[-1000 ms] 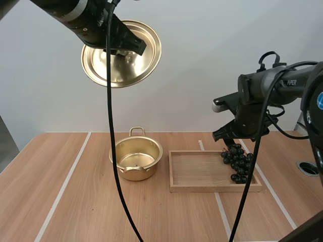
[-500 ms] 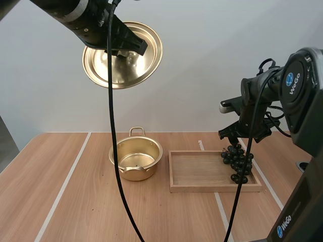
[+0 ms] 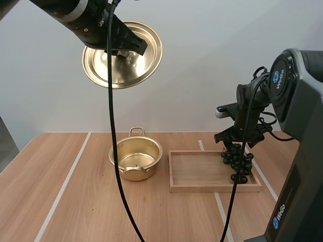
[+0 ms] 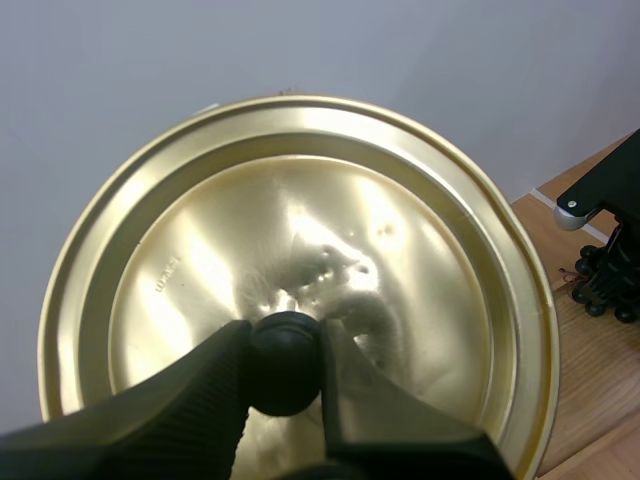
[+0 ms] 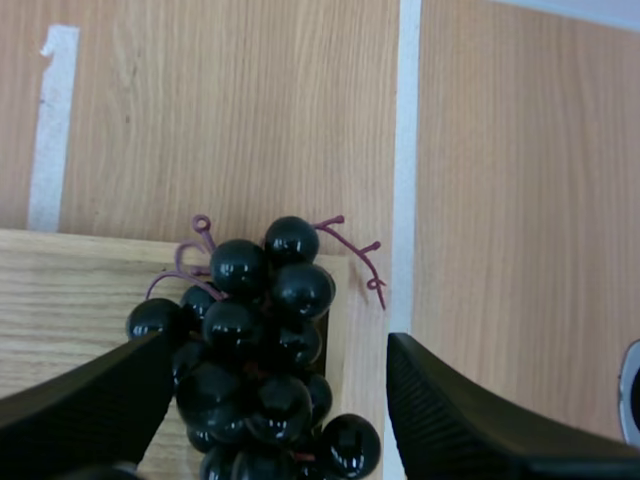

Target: Open the pot, put the grape inside, and close it

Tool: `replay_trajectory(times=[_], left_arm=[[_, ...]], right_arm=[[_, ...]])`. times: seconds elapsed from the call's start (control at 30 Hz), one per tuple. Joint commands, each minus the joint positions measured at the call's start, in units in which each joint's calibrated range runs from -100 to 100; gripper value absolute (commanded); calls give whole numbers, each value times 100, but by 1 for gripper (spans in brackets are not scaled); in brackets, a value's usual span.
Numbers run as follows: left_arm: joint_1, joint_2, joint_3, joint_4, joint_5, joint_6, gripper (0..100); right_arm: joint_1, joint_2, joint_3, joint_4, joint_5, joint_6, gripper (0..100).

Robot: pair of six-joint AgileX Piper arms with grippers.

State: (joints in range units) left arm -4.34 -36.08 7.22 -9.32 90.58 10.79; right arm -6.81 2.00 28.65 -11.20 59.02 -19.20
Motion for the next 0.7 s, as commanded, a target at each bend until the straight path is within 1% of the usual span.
replay_trajectory(times=[0.0, 0.33, 0.67], left_arm=[[-17, -54, -50, -108, -189, 7, 0], [-17, -54, -50, -106, -263, 7, 0], [-17, -54, -50, -106, -326, 7, 0]], right_arm=[[-22, 87, -33, 24, -158, -53, 100], [-22, 595, -33, 62, -352, -53, 100], [-22, 800, -33, 62, -379, -53, 100]])
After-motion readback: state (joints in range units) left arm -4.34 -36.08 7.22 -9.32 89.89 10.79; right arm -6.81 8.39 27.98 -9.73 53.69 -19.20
